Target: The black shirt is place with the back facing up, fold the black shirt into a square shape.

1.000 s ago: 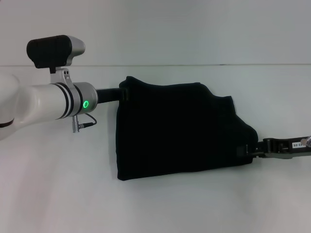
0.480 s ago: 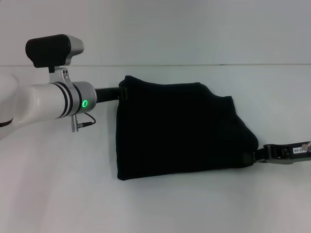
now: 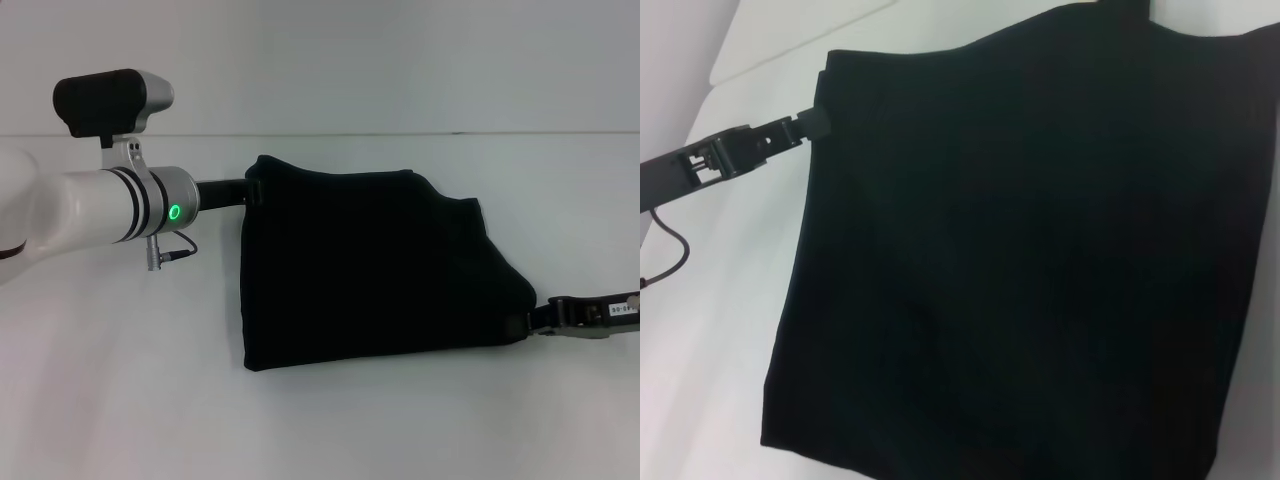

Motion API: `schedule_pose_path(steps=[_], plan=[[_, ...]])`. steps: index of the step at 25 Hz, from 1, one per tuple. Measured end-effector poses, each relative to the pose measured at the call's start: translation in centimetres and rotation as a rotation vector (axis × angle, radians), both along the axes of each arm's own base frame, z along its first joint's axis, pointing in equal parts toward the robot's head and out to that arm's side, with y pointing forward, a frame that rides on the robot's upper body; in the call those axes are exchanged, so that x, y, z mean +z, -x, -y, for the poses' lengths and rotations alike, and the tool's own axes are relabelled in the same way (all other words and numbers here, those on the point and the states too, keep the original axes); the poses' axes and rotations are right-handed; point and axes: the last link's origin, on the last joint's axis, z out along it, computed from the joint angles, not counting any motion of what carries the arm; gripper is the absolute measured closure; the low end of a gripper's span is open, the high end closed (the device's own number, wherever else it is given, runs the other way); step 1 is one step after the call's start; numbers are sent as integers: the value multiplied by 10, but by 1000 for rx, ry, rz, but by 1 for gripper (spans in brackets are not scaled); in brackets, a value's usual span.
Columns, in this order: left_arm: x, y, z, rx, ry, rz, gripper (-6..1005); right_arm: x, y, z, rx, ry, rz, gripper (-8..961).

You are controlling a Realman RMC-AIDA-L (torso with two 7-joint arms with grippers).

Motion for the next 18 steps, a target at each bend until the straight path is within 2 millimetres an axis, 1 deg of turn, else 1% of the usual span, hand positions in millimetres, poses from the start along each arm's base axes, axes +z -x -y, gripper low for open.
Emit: schedule_pose_path(steps=[3,7,9,14,18], plan=[[0,0,0,-2,4,-1,969,4,-1,-1,-4,-5,6,926],[1,1,0,-4,9,1,969,12,-6,-1,-16,-26,5,789],[1,1,0,-4,10,1,969,19,-12,1,-30,-53,0,721],[1,-3,-1,-12,10,0,969,42,-26,10,-53,-140,-42,610],[1,-10,-5,-29,10,-2,969,56,-30,16,-51,-197,-92,521]])
